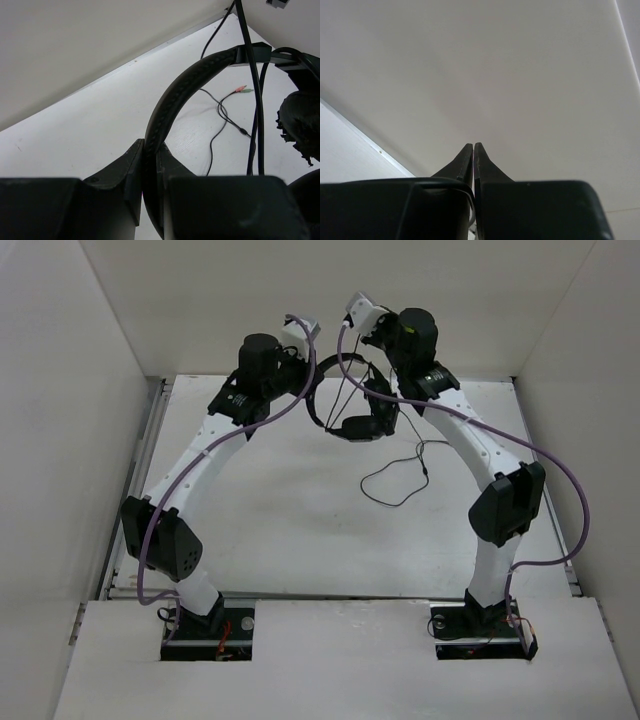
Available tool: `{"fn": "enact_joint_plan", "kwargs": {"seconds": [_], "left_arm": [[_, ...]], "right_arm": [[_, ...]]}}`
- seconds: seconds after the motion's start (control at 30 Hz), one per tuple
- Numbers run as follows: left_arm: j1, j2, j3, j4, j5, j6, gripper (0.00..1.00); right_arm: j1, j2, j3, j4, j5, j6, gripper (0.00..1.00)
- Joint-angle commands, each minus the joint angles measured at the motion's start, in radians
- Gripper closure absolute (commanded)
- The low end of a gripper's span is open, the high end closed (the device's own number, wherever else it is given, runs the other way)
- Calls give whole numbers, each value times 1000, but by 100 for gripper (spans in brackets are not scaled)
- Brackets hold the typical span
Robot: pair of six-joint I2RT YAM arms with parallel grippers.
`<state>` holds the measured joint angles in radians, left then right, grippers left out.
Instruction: Wrap the headphones
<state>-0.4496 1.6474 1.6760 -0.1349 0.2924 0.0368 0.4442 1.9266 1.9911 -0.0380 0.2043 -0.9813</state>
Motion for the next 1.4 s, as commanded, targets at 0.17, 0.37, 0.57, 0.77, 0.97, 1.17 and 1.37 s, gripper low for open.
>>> {"fn": "enact_joint_plan", "kwargs": {"seconds": [0.17,0.37,0.57,0.77,0.97,1.17,1.37], "left_arm": [[29,-47,31,47,48,-48,100],[32,-43,45,50,48,-57,100],[45,-37,51,47,37,-61,100],[48,-38,103,47,45,-71,100],[50,-38,188,31,74,-101,100],[30,-6,321,-5,105,-139,100],[15,48,479,-28,111,-215,100]], "right_arm": [[-31,-23,58,18,-20,96,93],[-40,-20,48,20,-20,115,96],[-43,-20,60,24,-20,118,97],[-68,-18,40,-17,-63,232,96],[-123,0,49,-106,-247,531,90],[-180,43,72,-120,-592,939,83],[-186,46,-70,109,-913,1372,82]]}}
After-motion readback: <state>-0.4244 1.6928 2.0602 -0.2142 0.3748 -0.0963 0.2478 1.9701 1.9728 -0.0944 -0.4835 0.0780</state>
